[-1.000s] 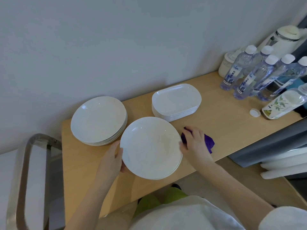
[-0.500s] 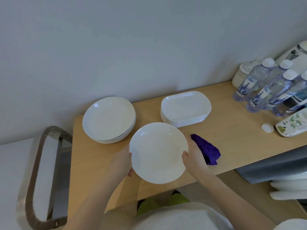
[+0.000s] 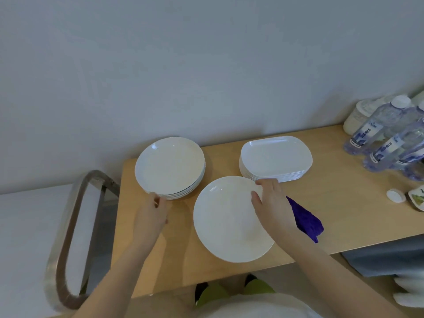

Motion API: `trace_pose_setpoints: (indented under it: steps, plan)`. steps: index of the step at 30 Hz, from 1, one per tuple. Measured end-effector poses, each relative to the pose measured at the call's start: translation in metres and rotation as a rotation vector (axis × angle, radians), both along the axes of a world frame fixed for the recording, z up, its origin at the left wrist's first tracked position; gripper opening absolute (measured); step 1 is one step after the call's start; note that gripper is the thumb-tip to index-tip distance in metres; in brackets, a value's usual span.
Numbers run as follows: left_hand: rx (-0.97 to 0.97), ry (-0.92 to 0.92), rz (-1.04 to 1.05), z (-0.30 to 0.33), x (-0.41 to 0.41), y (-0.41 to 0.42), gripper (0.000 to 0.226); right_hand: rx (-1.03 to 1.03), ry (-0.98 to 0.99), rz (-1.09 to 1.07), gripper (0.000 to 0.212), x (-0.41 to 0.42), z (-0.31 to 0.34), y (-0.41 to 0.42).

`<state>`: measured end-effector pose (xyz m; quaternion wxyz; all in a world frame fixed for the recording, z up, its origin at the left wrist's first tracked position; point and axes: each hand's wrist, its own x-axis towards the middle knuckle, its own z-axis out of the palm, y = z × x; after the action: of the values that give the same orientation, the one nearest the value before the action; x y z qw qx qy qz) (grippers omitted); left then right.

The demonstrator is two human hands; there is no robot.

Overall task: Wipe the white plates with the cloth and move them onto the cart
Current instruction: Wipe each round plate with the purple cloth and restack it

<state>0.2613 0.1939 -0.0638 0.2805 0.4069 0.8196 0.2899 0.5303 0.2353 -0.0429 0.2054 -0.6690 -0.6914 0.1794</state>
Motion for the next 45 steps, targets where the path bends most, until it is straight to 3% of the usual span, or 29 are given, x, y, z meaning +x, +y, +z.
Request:
trace_pose_setpoints:
  steps: [2,4,9,11,13,16,21,25,28,35,40,45]
  plan:
    - [0.086,-0.005,0.092,0.007,-0.021,0.008,0.022,-0.033,0.032,0.095,0.018,-0.019,0.01,0.014]
    - [0.12,-0.002,0.17,0.012,-0.04,0.02,0.022,-0.098,0.02,0.19,0.026,-0.044,0.018,0.032]
    - [-0.072,-0.054,0.185,0.007,-0.073,0.048,0.022,-0.203,-0.05,0.177,0.031,-0.108,0.016,0.078]
    - [-0.139,-0.152,0.166,0.004,-0.08,0.054,0.038,-0.273,-0.065,0.181,0.021,-0.122,0.009,0.091]
    - [-0.168,-0.163,0.128,0.001,-0.084,0.059,0.045,-0.335,-0.061,0.175,0.03,-0.129,0.004,0.097]
    - [-0.202,-0.061,0.058,-0.004,-0.09,0.065,0.032,-0.392,-0.02,0.187,0.037,-0.134,-0.003,0.098]
    - [-0.224,0.03,-0.054,-0.005,-0.092,0.073,0.006,-0.437,-0.154,0.158,0.025,-0.146,-0.002,0.103]
    - [-0.256,-0.023,-0.093,-0.007,-0.097,0.087,0.026,-0.431,-0.17,0.17,0.02,-0.148,0.001,0.105]
    - [-0.277,0.02,-0.11,-0.006,-0.097,0.09,0.02,-0.449,-0.047,0.162,0.009,-0.146,-0.001,0.105]
    - [-0.164,0.064,-0.094,-0.008,-0.092,0.072,0.017,-0.372,0.225,0.16,0.022,-0.137,-0.009,0.1]
    - [0.041,-0.088,0.014,0.01,-0.075,0.056,0.022,-0.281,0.317,0.19,0.011,-0.123,-0.003,0.094]
    - [0.103,-0.398,0.031,0.042,-0.052,0.036,0.034,-0.195,0.388,0.172,0.011,-0.089,0.011,0.07]
